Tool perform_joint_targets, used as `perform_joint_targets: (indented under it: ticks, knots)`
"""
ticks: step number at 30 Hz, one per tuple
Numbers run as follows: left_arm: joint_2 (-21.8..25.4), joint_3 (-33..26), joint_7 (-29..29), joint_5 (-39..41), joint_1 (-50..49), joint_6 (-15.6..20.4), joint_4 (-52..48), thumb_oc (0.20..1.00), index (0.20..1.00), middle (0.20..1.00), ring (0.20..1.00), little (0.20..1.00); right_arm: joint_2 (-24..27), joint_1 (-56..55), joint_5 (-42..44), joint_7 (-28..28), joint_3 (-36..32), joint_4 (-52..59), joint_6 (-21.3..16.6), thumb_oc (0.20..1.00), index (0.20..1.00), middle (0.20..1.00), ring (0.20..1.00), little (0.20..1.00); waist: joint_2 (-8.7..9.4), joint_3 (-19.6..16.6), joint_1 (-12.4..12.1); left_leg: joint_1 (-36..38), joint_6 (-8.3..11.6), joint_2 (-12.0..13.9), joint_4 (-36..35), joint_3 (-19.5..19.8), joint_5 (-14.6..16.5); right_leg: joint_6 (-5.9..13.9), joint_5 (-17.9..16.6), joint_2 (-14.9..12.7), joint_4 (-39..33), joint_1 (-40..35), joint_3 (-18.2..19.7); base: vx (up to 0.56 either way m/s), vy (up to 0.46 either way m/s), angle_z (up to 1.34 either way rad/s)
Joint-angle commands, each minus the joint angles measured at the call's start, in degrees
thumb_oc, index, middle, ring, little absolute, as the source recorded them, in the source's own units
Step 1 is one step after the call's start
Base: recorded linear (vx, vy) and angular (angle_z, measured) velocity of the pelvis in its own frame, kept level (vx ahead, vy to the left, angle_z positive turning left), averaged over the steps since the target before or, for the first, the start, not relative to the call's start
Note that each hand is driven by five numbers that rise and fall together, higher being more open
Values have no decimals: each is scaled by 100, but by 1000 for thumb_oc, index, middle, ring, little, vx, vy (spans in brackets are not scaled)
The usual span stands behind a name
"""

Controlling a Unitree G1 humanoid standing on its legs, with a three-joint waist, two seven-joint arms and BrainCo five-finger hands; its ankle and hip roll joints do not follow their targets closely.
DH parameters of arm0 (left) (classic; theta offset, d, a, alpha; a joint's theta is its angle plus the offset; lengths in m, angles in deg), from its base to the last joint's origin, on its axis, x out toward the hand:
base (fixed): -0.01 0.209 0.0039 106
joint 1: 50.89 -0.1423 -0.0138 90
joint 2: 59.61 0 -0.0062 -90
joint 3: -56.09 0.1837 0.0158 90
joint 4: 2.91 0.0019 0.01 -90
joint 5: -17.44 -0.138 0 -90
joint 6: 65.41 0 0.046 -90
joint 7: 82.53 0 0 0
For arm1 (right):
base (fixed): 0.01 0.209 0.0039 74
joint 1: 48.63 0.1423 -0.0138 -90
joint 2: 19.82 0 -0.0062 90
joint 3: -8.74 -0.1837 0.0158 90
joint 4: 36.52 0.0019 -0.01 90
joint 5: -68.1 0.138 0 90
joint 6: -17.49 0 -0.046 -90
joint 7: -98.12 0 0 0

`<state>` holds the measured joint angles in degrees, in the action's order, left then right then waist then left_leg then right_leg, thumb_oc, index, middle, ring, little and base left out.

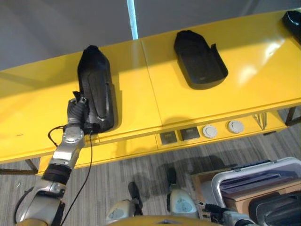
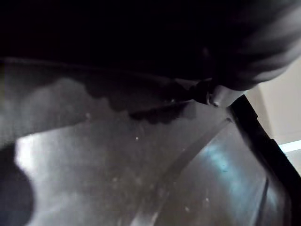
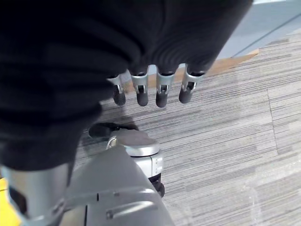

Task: Move parts from the plastic box to the shelf.

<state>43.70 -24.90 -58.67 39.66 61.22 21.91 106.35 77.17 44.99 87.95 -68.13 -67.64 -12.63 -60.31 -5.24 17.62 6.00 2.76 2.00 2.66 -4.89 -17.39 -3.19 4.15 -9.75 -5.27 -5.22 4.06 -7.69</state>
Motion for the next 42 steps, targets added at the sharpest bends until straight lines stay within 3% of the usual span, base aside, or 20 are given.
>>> perform_joint_targets:
  ticks: [1,4,5,6,13,19,27,28,33,37,39,40,41,42]
  knots:
    - [411,117,123,-271,589,-137,365,200,200,200,200,200,-39,176,-58,72,311,-93,4,1000,1000,1000,1000,1000,135,111,47,-401,330,330,-11,330,184,112,1033,-151,83,-387,9,-32,4,0]
    - [404,167,175,-217,608,-176,407,200,200,200,200,200,-36,239,-55,83,330,-114,21,1000,1000,1000,1000,1000,116,167,30,-405,332,322,-11,360,189,105,1031,-158,85,-370,-11,-10,1,0]
    - [390,173,153,-235,574,-204,394,636,636,636,636,636,-48,247,-32,86,352,-117,27,1000,1000,1000,1000,1000,109,186,18,-402,335,319,-11,368,185,103,1031,-164,88,-376,-17,0,0,0]
    - [383,176,172,-271,564,-206,374,1000,1000,1000,1000,1000,-56,256,-23,85,353,-121,32,1000,1000,1000,1000,1000,109,192,11,-401,336,319,-11,373,180,102,1029,-166,87,-378,-23,0,0,0]
    - [375,234,241,-368,641,-432,478,1000,1000,1000,1000,1000,-89,290,17,69,389,-137,28,1000,1000,1000,1000,1000,108,182,8,-379,334,326,-11,371,188,103,1034,-169,66,-411,-25,0,0,0]
    - [501,305,82,-594,885,-981,764,1000,1000,1000,1000,1000,-76,297,-31,62,388,-157,43,1000,1000,1000,1000,1000,98,128,56,-287,344,337,-11,328,204,113,1040,-176,56,-478,-30,0,0,0]
    - [760,469,-4,-755,1259,-1403,962,1000,1000,1000,1000,1000,-140,168,-149,65,376,-228,105,1000,1000,1000,1000,1000,126,-105,81,-102,342,353,-11,272,238,150,1062,-179,22,-702,-80,26,-9,0]
    - [698,453,65,-102,1354,-1128,919,1000,1000,1000,1000,1000,-194,141,-134,51,391,-277,138,1000,1000,1000,1000,1000,145,-210,62,-29,341,359,-11,284,264,156,1085,-174,22,-781,-109,34,-43,3]
    - [470,256,324,428,1366,-602,365,1000,1000,1000,1000,1000,-352,67,-155,21,375,-389,183,1000,1000,1000,1000,1000,191,-454,-16,131,340,378,-11,286,336,164,1146,-181,22,-960,-203,19,-22,2]
    - [458,-1,476,337,1207,-400,-425,1000,1000,1000,1000,1000,-469,59,-165,-25,349,-516,190,1000,1000,1000,1000,1000,229,-650,-152,256,326,384,-11,318,386,157,1191,-190,22,-1133,-316,-22,-21,2]
    - [563,-202,473,141,1070,-29,-1033,1000,1000,1000,1000,1000,-519,81,-122,-64,330,-591,162,1000,1000,1000,1000,1000,261,-762,-267,334,307,384,-11,350,432,141,1231,-199,22,-1248,-400,-61,-17,1]
    - [572,-212,462,161,1059,-21,-1060,1000,1000,1000,1000,1000,-521,80,-121,-66,331,-593,159,1000,1000,1000,1000,1000,264,-766,-270,339,306,383,-11,353,434,141,1233,-200,22,-1255,-403,-70,-7,11]
    - [660,-319,268,-71,961,438,-1384,1000,1000,1000,1000,1000,-528,81,-113,-82,313,-608,140,1000,1000,1000,1000,1000,282,-801,-331,383,298,385,-11,380,452,136,1244,-204,22,-1312,-439,-56,0,16]
    - [711,-387,123,-217,888,476,-1692,1000,1000,1000,1000,1000,-525,101,-79,-85,305,-618,158,1000,1000,1000,1000,1000,299,-834,-375,400,292,387,-11,397,470,124,1257,-205,22,-1339,-464,-57,1,16]
